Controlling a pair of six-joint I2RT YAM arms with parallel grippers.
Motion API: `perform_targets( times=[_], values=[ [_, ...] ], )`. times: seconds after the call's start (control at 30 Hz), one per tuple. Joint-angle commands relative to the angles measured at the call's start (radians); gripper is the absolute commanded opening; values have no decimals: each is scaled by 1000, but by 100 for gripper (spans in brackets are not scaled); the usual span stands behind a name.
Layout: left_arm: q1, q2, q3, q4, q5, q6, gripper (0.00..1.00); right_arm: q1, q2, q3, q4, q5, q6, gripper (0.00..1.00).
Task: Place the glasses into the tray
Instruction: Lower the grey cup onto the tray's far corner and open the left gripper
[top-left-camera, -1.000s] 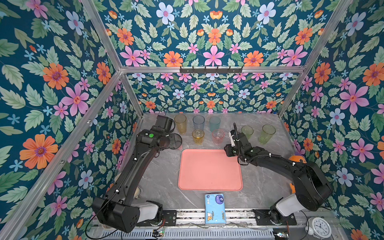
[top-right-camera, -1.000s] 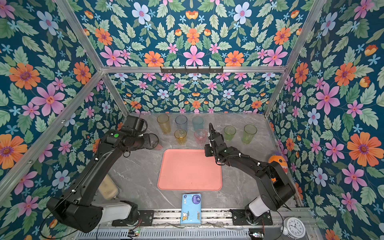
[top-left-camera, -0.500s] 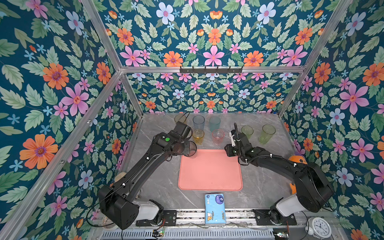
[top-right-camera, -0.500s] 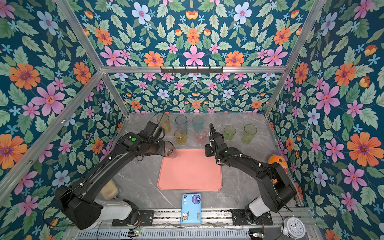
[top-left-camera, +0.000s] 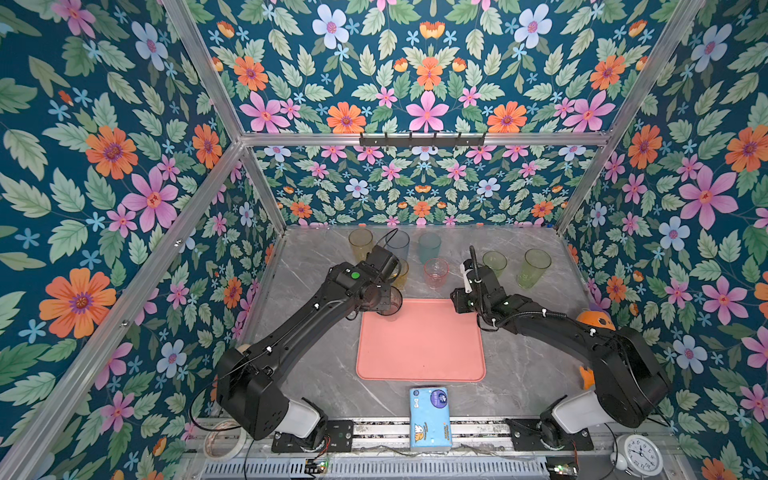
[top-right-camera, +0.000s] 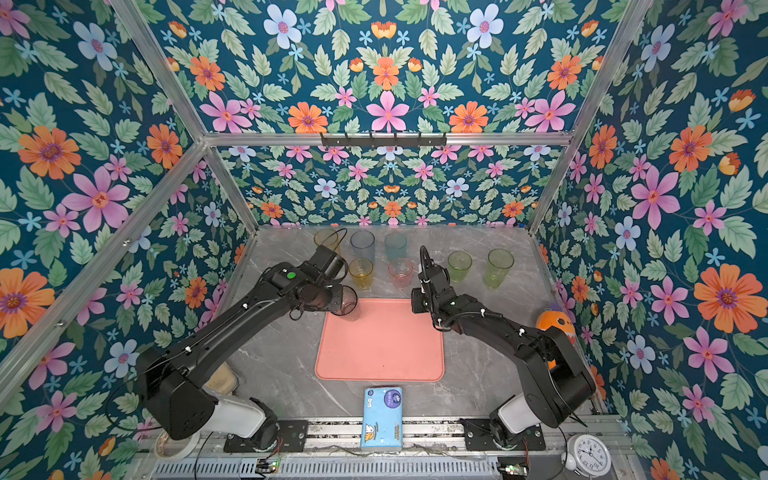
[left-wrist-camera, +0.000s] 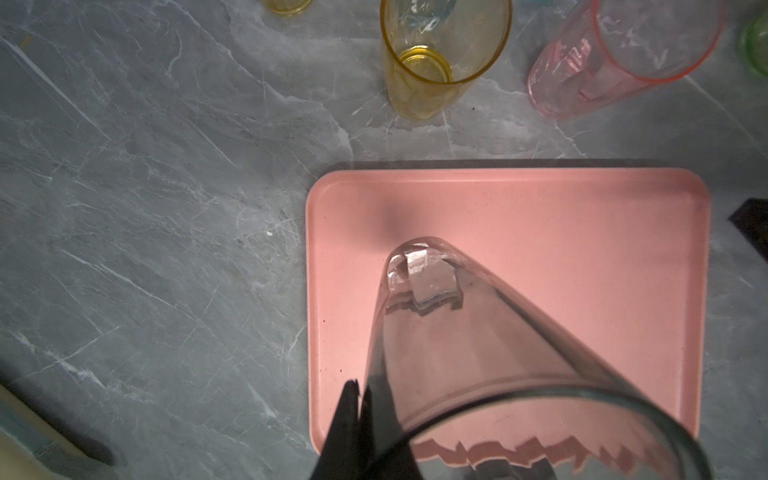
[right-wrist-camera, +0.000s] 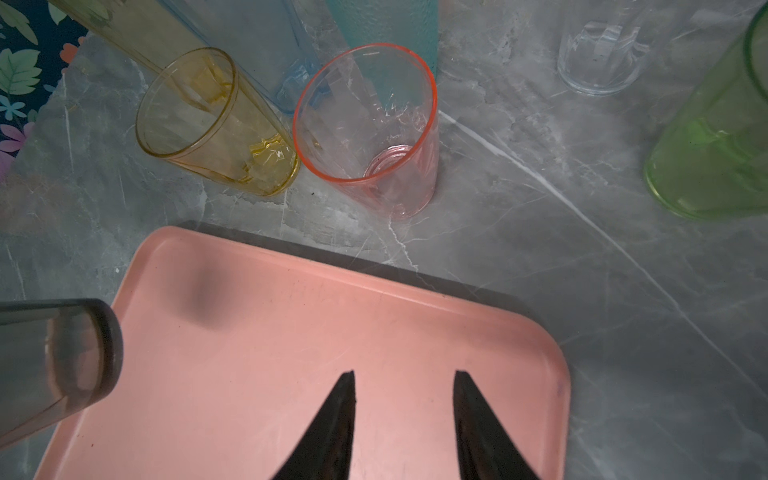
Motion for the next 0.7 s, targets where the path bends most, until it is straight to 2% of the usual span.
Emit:
perform_targets(
  times=[0.0,0.67],
  values=[
    [2,9,-8,-8,-28,-25,0,2,-7,0,-10,14,3,40],
    [113,55,-55,48,26,4,0,2,-4,8,-25,21,4,41]
  ],
)
